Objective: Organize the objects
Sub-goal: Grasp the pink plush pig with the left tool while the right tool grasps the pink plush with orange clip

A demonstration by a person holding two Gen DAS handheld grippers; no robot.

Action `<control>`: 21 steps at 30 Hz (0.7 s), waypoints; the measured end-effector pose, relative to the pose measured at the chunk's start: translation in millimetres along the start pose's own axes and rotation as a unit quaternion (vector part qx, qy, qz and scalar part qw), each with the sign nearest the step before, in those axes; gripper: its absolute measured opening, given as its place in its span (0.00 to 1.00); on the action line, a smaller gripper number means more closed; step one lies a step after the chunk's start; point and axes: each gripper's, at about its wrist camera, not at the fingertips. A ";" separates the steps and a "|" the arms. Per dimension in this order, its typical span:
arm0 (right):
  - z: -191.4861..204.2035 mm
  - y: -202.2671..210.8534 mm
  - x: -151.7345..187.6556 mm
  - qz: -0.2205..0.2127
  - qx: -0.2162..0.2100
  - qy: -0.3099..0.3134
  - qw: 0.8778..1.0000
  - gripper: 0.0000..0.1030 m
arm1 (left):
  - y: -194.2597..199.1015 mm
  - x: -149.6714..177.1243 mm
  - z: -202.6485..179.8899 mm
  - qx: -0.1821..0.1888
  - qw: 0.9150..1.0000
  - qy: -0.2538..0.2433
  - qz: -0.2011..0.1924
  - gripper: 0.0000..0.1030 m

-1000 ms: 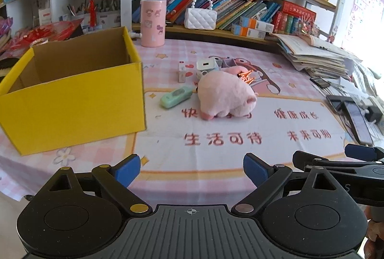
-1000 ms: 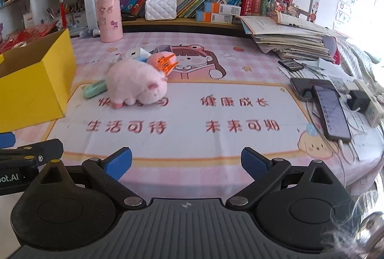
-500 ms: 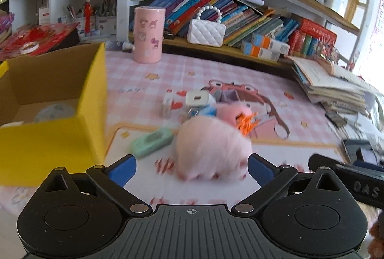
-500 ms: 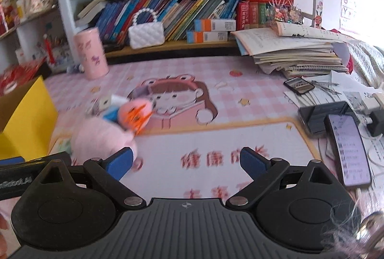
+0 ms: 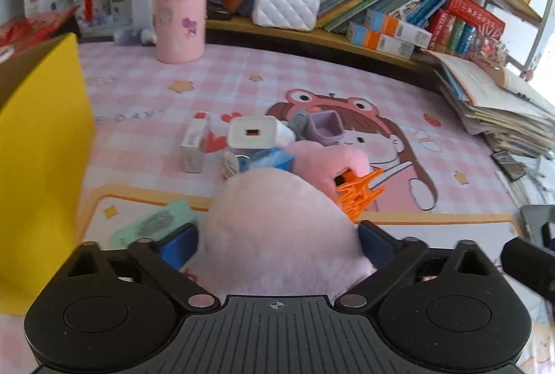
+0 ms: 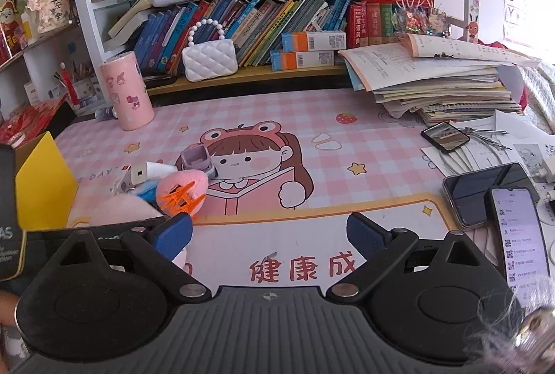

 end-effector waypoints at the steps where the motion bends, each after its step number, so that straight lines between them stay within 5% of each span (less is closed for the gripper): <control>1: -0.2 -1.8 0.2 0.002 -0.002 -0.001 1.000 0.93 | -1.5 -0.6 0.3 0.014 1.000 0.006 0.003 0.81; 6: 0.0 -12.0 -0.5 0.008 -0.010 -0.005 1.000 0.93 | 12.0 0.3 1.4 0.019 1.000 -0.005 -0.004 0.67; 14: 21.2 -46.0 0.5 0.022 -0.054 0.023 0.998 0.94 | 78.8 16.6 36.4 0.036 0.999 0.014 -0.010 0.67; 21: 57.7 -102.2 -3.9 0.028 -0.092 0.074 0.993 0.90 | 111.1 36.4 66.5 0.014 0.998 0.058 -0.003 0.67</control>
Point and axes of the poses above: each gripper's, at about its wrist camera, not at the fingertips, and y roughly against the way its jaws point, z to its left, x to its underside, and after that the axes turned 5 degrees about -z, right-handed
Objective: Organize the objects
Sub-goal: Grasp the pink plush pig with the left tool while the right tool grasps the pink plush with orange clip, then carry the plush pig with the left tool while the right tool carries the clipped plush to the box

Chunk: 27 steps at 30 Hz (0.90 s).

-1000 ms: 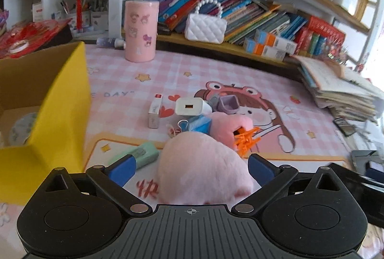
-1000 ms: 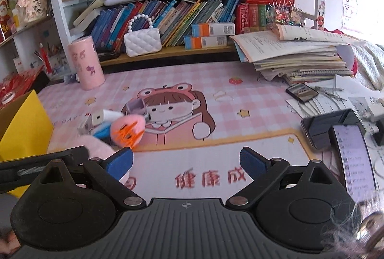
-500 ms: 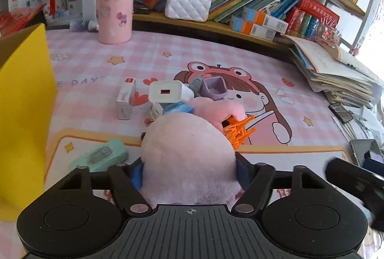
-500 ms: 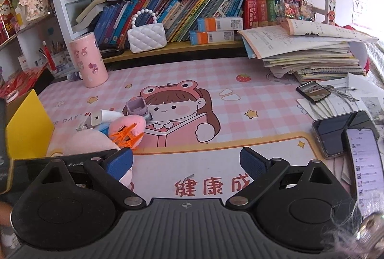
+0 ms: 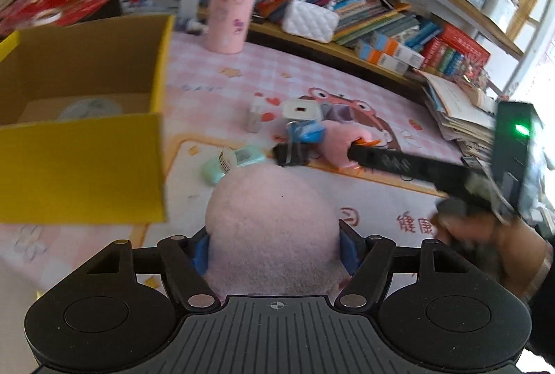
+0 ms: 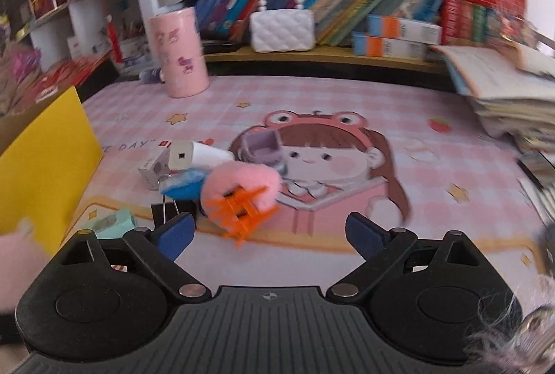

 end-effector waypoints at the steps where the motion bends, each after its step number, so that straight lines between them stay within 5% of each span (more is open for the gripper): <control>1: 0.2 -7.0 -2.5 0.002 -0.002 -0.003 1.000 0.87 | 3.5 1.3 3.0 -0.003 1.000 0.003 -0.001 0.67; 4: -0.7 -28.0 -10.5 0.006 -0.014 -0.015 1.000 0.81 | 13.0 4.6 8.7 -0.011 1.000 0.006 -0.005 0.67; 6: -0.6 -37.8 -13.0 0.014 -0.024 -0.019 0.999 0.69 | 18.0 6.8 11.8 -0.012 1.000 0.010 -0.008 0.67; 7: -0.7 -41.7 -13.6 0.022 -0.039 -0.022 0.999 0.54 | 19.7 7.5 13.2 -0.013 1.000 0.011 -0.009 0.67; 27: 33.3 91.1 18.9 -0.010 0.042 -0.025 0.999 0.54 | 48.0 23.6 44.9 0.039 0.999 0.019 -0.030 0.67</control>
Point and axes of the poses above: each gripper's, at about its wrist camera, not at the fingertips, and y roughly against the way its jaws point, z to its left, x to its underside, and after that the axes turned 5 degrees about -z, right-handed
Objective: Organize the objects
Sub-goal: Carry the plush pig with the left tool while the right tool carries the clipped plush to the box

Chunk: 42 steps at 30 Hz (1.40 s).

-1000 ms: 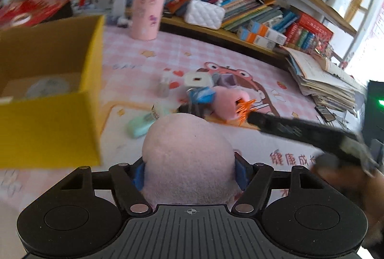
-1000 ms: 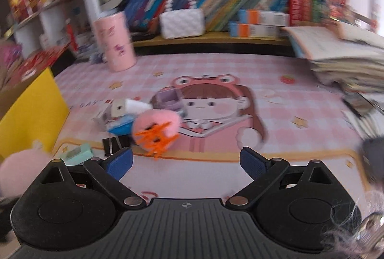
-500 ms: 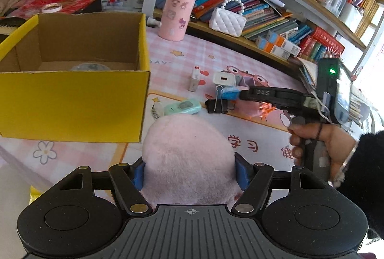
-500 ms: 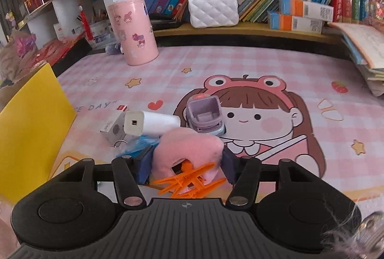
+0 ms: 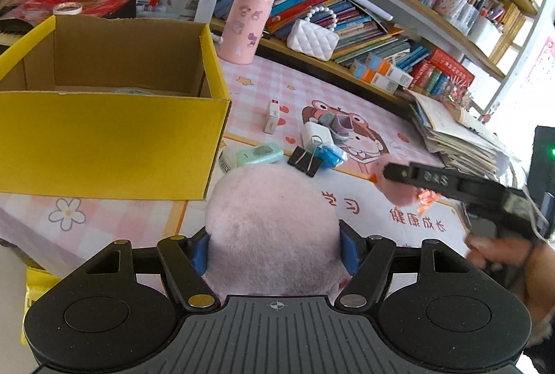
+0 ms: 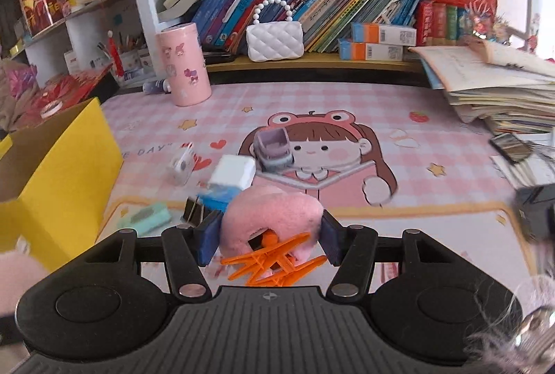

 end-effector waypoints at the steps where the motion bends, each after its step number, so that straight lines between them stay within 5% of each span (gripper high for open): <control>1: 3.7 7.2 3.4 0.001 0.007 0.002 1.000 0.54 | 1.7 1.4 2.2 0.002 1.000 0.001 0.000 0.67; 7: 27.2 42.4 26.4 0.019 0.004 -0.016 1.000 0.54 | 22.0 9.8 18.8 0.010 1.000 0.005 -0.003 0.67; 23: 158.9 99.0 78.1 0.046 -0.113 0.083 0.989 0.54 | 106.8 30.3 86.2 -0.040 0.998 0.044 -0.033 0.67; 42: 211.4 129.0 98.5 0.038 -0.134 0.096 0.986 0.54 | 160.4 45.7 121.4 -0.052 0.996 0.043 -0.053 0.67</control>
Point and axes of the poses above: each gripper's, at about its wrist camera, not at the fingertips, and y roughly against the way its jaws point, z to its left, x to its underside, and after that the axes turned 5 degrees about -z, right-handed
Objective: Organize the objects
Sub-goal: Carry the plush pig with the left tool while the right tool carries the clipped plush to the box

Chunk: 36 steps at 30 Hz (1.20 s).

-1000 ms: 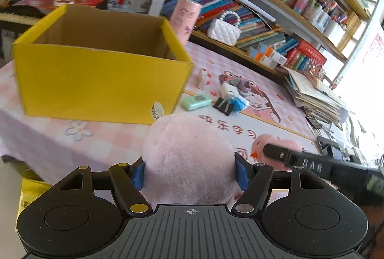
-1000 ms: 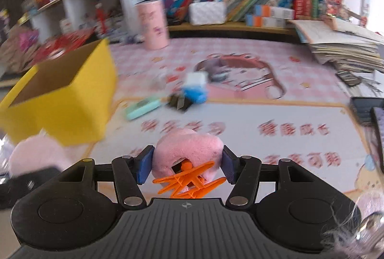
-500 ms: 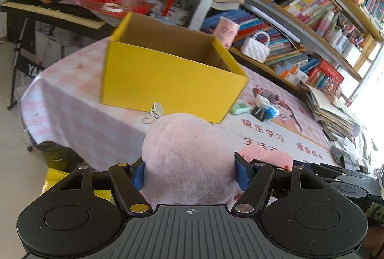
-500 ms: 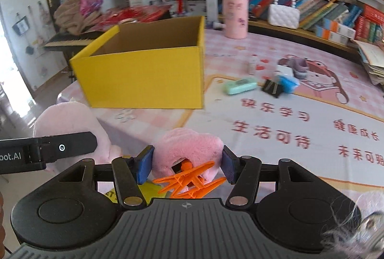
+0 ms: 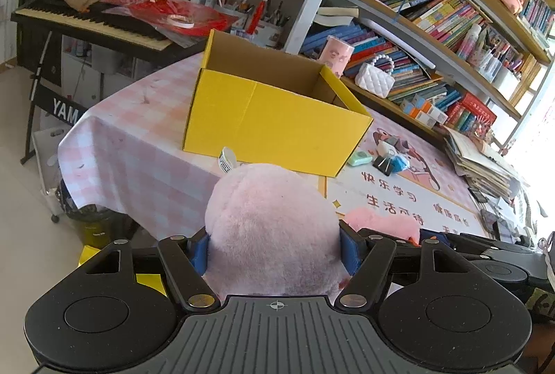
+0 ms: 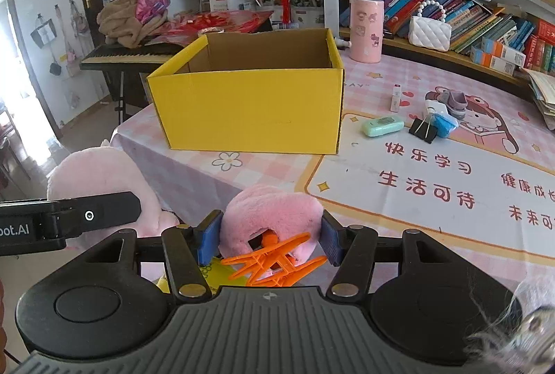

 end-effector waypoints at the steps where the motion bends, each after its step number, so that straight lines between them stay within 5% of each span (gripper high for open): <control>1: 2.3 1.0 1.5 0.000 0.000 -0.001 1.000 0.54 | 1.3 0.4 1.0 0.001 1.000 -0.001 0.000 0.67; 27: 37.0 0.7 5.8 0.004 0.000 0.017 1.000 0.54 | 11.3 0.2 22.7 0.013 1.000 0.000 -0.002 0.67; 36: 27.3 -15.1 -15.8 -0.016 -0.004 0.016 1.000 0.54 | -0.4 -23.7 17.5 0.010 1.000 -0.010 -0.027 0.67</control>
Point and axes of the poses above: each gripper's, at about its wrist camera, not at the fingertips, and y roughly against the way its jaws point, z to its left, x to its underside, and after that the axes turned 5 degrees about -z, right-handed
